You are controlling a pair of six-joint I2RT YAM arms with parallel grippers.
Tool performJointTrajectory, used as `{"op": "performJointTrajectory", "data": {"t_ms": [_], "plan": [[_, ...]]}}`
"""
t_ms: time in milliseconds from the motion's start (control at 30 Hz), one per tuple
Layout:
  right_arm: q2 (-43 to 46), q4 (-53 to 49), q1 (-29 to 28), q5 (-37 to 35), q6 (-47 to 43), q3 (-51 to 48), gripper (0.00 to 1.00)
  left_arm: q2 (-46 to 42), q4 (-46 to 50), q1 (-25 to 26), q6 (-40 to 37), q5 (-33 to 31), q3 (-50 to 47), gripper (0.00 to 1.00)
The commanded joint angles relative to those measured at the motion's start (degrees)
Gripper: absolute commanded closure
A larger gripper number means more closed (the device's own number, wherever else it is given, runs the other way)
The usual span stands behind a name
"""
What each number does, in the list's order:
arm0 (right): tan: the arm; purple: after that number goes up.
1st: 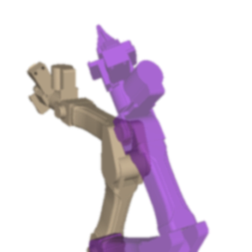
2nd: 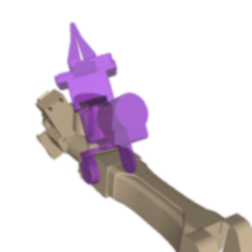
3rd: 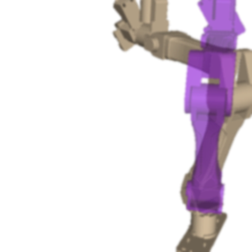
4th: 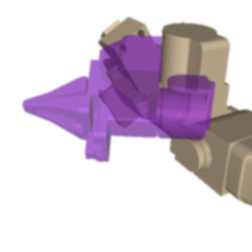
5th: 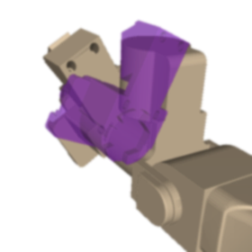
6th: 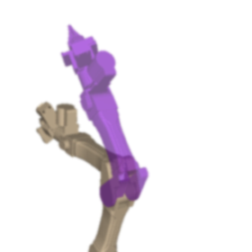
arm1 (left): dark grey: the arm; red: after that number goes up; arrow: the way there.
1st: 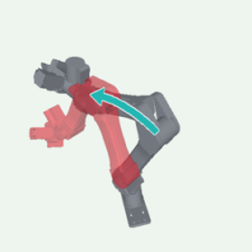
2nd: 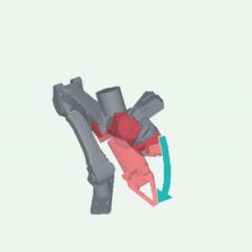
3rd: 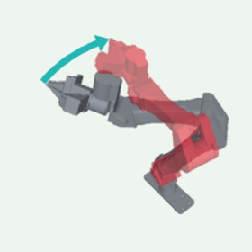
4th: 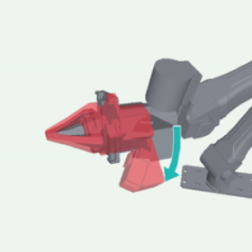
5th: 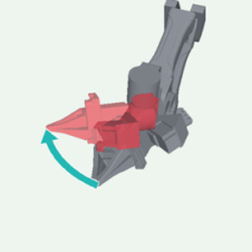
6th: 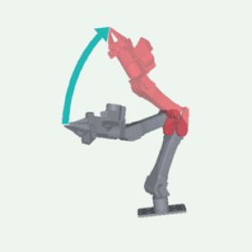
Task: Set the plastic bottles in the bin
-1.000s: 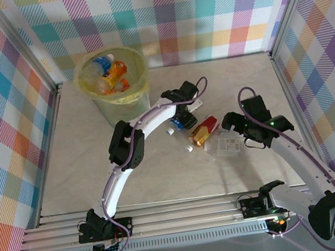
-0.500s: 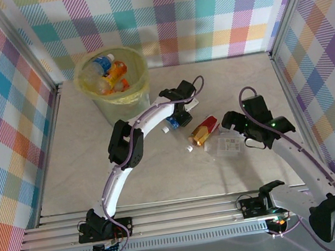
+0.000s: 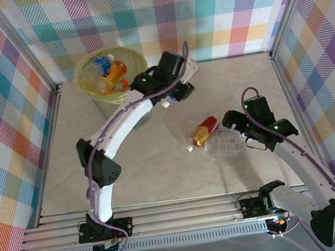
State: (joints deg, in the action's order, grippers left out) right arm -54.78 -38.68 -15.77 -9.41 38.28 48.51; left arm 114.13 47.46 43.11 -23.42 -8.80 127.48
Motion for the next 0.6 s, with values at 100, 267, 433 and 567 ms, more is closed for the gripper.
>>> {"op": "performJointTrajectory", "data": {"t_ms": [100, 267, 433, 567], "plan": [[1.3, 0.8, 0.1, -0.9, -0.9, -0.8, 0.00, -7.2, -3.0, -1.3, -1.9, -5.1, 1.6, 0.46], [1.0, 1.1, 0.2, 0.3, -1.0, -0.7, 0.00, -8.7, -2.6, -5.6, -4.3, -9.7, 5.2, 0.46], [1.1, 1.5, 0.1, 1.3, -0.6, -0.9, 0.00, -7.3, -0.6, -12.4, -4.4, -10.8, 9.4, 0.46], [1.1, 2.1, 0.1, 2.6, -0.3, -1.2, 0.00, -6.3, -2.1, -17.5, -4.7, -10.1, 9.9, 0.46]]}}
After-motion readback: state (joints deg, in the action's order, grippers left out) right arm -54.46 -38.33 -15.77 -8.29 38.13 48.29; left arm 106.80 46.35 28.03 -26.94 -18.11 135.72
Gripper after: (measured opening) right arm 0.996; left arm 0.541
